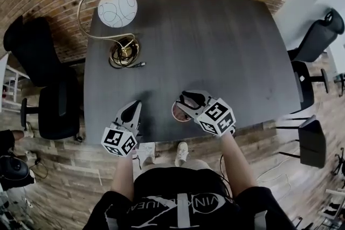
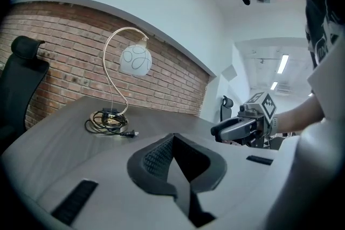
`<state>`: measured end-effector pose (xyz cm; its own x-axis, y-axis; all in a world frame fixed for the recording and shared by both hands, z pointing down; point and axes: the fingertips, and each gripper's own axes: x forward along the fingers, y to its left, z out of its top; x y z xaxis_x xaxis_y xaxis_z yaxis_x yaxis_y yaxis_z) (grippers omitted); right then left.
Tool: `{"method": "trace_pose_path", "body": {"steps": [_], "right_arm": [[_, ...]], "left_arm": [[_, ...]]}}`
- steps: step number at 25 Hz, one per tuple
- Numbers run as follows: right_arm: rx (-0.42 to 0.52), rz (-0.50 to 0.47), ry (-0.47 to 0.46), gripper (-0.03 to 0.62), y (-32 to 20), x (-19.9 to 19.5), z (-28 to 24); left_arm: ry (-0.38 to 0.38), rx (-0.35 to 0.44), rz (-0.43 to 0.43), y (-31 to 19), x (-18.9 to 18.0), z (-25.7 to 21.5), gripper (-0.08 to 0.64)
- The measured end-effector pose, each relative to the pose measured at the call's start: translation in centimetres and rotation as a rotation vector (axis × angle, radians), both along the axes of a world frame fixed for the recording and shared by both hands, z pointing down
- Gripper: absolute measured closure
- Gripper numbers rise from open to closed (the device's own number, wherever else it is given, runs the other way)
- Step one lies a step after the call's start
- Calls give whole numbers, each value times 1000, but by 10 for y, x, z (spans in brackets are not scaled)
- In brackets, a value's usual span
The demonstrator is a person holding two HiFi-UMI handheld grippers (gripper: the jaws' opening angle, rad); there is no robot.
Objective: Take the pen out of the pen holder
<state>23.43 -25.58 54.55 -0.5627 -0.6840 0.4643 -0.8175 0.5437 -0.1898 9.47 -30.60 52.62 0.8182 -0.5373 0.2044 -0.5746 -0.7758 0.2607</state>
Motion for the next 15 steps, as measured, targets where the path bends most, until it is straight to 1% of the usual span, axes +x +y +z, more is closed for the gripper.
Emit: {"method": "trace_pose_path", "body": {"steps": [4, 8, 15], "right_arm": [[-2, -18, -8, 445, 0, -4, 3], [20, -12, 18, 516, 1, -2, 3], [47, 5, 0, 532, 0, -1, -3]], "left_arm": [[-6, 0, -24, 6, -6, 2, 548], [-9, 2, -48, 11, -11, 2, 548], [-7, -2, -86, 17, -22, 3, 548]]}}
